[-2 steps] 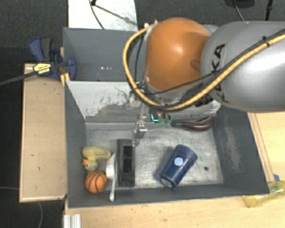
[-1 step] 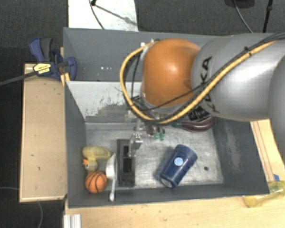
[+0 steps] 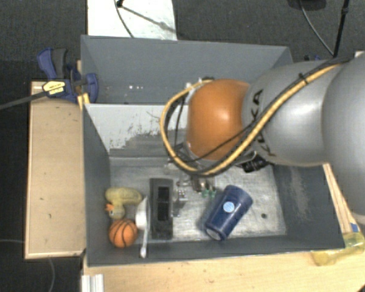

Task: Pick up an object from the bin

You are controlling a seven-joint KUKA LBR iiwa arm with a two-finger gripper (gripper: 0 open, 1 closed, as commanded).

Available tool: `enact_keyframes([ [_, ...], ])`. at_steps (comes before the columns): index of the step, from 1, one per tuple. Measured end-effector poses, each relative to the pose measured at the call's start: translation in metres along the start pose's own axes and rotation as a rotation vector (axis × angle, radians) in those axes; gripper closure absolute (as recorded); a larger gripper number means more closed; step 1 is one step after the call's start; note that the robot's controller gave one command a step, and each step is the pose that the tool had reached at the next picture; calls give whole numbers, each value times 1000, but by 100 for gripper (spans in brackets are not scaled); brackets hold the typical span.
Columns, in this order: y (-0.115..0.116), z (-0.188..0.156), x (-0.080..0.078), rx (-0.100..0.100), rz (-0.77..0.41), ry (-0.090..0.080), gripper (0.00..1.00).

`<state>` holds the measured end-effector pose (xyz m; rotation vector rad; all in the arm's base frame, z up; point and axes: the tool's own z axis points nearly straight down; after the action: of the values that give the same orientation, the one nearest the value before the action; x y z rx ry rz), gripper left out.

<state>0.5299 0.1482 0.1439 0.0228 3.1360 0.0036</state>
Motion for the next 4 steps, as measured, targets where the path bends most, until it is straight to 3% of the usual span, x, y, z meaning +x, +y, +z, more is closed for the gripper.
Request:
enact_keyframes([
  [1,18,66,-15,-5,-58,-33,100],
  [3,18,64,-15,-5,-55,-32,100],
  [4,43,-35,-17,2,-199,7,100],
])
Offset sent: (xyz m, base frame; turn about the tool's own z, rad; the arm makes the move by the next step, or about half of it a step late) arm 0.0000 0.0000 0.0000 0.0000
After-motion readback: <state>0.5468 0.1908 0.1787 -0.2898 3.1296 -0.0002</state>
